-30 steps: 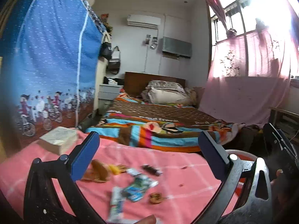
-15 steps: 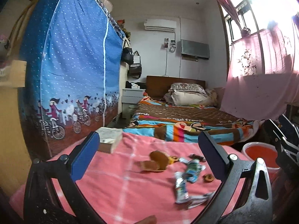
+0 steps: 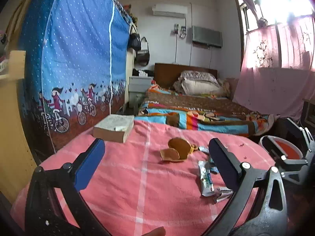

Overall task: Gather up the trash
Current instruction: 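Move both tools back toward the remaining trash on the table, then grasp the white toothpaste packet with the left gripper while the right gripper grasps the round brown crust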

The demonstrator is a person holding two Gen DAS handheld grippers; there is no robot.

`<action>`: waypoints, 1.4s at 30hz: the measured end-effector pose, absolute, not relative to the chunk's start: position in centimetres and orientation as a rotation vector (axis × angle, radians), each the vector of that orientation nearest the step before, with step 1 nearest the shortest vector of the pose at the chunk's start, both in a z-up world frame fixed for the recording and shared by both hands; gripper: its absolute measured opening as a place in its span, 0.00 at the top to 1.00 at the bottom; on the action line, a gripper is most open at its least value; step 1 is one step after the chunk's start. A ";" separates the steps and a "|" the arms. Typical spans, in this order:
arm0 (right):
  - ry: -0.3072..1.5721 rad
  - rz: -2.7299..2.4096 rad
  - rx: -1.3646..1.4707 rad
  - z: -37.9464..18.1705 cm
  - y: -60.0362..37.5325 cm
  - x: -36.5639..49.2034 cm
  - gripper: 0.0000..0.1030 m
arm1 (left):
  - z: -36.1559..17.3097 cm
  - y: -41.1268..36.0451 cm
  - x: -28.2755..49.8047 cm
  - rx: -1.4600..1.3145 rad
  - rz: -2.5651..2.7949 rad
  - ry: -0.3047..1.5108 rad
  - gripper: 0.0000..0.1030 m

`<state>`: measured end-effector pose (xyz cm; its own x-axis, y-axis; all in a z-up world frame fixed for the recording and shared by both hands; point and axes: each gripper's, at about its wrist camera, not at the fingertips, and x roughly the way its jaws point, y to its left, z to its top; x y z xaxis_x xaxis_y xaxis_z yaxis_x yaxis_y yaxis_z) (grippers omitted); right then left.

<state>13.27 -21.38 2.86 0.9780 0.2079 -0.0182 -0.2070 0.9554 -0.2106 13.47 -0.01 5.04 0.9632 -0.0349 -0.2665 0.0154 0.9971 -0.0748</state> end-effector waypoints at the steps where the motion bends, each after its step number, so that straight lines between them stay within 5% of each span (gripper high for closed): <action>1: 0.015 0.213 -0.213 2.7 -21.3 13.5 0.00 | 5.0 -0.1 13.6 -0.067 -0.029 0.283 0.00; 16: 0.338 0.221 -0.126 1.2 -22.7 18.2 0.00 | 3.0 -3.9 18.7 0.035 -0.232 0.605 0.01; 20: 0.467 0.249 -0.103 0.1 -23.1 19.8 0.14 | 2.0 -4.8 19.8 0.031 -0.305 0.692 0.20; 25: 0.557 0.310 -0.084 -0.8 -23.0 20.5 0.31 | 0.7 -6.2 20.8 0.029 -0.413 0.792 0.32; 40: 0.621 0.400 -0.138 -1.8 -21.4 20.3 0.32 | -0.2 -5.9 21.6 -0.001 -0.406 0.841 0.72; 42: 0.629 0.409 -0.131 -1.9 -21.4 20.4 0.44 | -0.1 -5.7 21.5 -0.007 -0.403 0.838 0.73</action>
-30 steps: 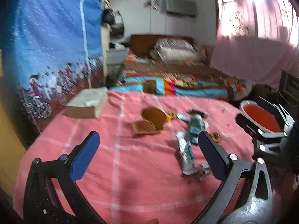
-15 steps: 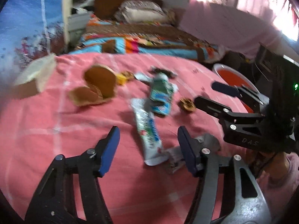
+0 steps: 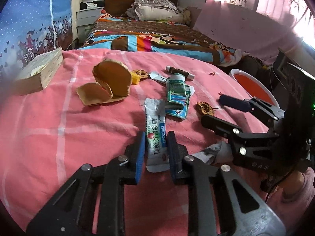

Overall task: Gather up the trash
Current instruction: 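Grasp the white toothpaste packet with the left gripper while the right gripper grasps the round brown crust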

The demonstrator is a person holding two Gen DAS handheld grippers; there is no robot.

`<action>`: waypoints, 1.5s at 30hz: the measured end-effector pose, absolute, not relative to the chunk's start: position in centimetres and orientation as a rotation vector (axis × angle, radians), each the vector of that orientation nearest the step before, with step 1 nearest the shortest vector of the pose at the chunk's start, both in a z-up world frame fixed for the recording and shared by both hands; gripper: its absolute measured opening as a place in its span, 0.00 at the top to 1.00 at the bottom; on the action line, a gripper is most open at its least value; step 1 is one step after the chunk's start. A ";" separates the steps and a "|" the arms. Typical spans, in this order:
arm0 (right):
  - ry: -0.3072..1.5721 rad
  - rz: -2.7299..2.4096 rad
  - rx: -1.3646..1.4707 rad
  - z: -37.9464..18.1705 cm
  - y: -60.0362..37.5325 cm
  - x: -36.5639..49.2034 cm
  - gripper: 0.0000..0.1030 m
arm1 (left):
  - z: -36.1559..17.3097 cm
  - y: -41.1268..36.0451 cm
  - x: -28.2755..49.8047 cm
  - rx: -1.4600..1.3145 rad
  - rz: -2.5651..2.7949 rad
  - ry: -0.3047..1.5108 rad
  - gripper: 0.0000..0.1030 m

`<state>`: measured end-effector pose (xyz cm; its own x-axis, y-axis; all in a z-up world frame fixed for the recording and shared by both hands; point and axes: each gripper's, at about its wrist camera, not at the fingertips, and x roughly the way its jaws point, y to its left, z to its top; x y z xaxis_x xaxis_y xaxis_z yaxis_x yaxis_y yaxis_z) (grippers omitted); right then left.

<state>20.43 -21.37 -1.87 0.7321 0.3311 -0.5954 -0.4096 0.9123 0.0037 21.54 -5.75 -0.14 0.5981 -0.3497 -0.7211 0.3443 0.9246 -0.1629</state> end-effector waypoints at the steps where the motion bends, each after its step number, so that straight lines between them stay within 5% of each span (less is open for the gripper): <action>1: 0.633 0.411 -0.125 -1.9 -21.4 20.5 0.46 | -0.1 -5.8 21.6 -0.007 -0.399 0.837 0.73; 10: 0.639 0.438 -0.147 -1.9 -20.4 20.4 0.73 | -0.1 -5.2 21.5 -0.046 -0.395 0.823 0.75; 20: 0.558 0.442 -0.123 -1.4 -20.6 19.2 0.75 | 1.7 -3.8 19.3 -0.084 -0.344 0.662 0.75; 32: 0.207 0.382 -0.098 2.9 -22.3 14.9 0.77 | 4.9 -5.1 16.0 -0.093 -0.261 0.402 0.75; 45: 0.493 0.430 -0.092 -0.1 -21.6 18.5 0.74 | 1.7 -3.7 18.5 -0.182 -0.199 0.665 0.75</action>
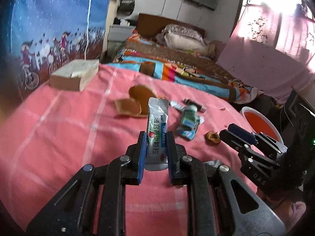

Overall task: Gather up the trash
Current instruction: 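Grasp the white toothpaste packet with the left gripper while the right gripper grasps the round brown crust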

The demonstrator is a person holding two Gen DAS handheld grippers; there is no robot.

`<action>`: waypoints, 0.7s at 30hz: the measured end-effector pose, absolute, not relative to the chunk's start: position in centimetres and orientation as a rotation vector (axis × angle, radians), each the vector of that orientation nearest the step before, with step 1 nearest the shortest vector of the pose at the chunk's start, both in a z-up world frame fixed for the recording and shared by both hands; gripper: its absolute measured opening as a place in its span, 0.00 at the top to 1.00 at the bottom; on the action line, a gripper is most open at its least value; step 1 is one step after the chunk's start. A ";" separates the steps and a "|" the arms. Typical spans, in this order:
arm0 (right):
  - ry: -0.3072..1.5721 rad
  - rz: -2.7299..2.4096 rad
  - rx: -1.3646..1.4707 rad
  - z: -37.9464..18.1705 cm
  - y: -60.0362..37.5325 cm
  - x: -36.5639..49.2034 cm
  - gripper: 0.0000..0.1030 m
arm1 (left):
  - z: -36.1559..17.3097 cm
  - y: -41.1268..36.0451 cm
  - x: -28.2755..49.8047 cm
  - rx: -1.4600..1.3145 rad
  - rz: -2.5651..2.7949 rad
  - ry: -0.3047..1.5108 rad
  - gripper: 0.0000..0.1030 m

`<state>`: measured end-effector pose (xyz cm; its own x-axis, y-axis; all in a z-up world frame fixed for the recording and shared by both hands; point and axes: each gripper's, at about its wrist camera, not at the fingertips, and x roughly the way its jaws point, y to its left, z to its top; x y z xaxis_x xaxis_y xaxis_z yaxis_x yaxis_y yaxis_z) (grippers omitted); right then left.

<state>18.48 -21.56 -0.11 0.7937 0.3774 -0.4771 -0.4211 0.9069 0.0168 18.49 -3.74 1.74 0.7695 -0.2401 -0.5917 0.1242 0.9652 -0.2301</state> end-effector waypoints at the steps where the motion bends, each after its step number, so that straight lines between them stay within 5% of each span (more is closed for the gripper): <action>1: 0.512 0.429 -0.100 -0.4 -21.3 18.7 0.74 | 1.5 -3.7 18.5 -0.190 -0.199 0.678 0.75; 12: 0.640 0.438 -0.105 -2.2 -20.9 20.2 0.78 | 0.8 -3.7 18.6 -0.206 -0.219 0.704 0.75; 21: 0.490 0.437 -0.073 -0.3 -22.0 18.4 0.78 | 1.9 -4.5 18.1 -0.164 -0.240 0.653 0.75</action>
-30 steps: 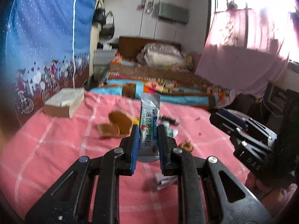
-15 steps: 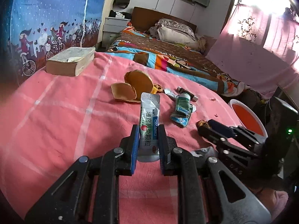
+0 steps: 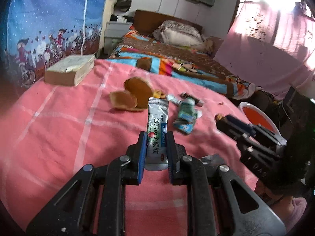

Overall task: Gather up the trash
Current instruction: 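Grasp the white toothpaste packet with the left gripper while the right gripper grasps the round brown crust, then carry both items over the red bucket and open both grippers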

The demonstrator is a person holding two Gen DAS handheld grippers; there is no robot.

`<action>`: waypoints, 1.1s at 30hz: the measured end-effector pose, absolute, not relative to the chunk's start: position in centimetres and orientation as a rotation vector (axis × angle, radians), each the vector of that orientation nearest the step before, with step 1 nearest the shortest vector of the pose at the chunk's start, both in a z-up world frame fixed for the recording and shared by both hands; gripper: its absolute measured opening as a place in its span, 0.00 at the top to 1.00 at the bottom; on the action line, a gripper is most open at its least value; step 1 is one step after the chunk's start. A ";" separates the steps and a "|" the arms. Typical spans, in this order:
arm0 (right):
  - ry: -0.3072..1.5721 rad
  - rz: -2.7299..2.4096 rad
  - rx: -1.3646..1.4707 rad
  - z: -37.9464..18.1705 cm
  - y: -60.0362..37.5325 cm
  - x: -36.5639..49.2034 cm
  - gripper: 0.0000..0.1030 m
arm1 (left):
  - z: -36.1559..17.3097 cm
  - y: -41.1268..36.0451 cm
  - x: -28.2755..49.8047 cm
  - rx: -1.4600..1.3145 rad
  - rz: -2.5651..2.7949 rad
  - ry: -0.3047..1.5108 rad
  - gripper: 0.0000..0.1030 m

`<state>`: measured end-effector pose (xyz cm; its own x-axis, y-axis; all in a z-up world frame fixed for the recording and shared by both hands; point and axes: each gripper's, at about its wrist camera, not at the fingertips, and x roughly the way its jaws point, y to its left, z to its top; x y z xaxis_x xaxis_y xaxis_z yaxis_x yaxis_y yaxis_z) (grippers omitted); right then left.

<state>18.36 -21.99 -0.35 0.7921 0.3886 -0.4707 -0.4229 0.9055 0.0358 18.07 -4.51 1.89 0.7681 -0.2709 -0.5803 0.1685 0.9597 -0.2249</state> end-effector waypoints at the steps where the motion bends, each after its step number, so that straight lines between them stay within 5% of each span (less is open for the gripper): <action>1: 0.442 0.432 -0.073 0.2 -22.2 17.8 0.78 | 2.2 -4.6 17.9 -0.158 -0.245 0.634 0.75; 18: -0.117 0.181 -0.009 8.1 -30.1 10.6 0.78 | 10.7 -14.2 14.0 0.055 -0.413 0.080 0.75; 33: -0.101 -0.105 0.112 8.3 -40.2 10.2 0.78 | 10.7 -23.9 16.2 0.154 -0.637 0.102 0.75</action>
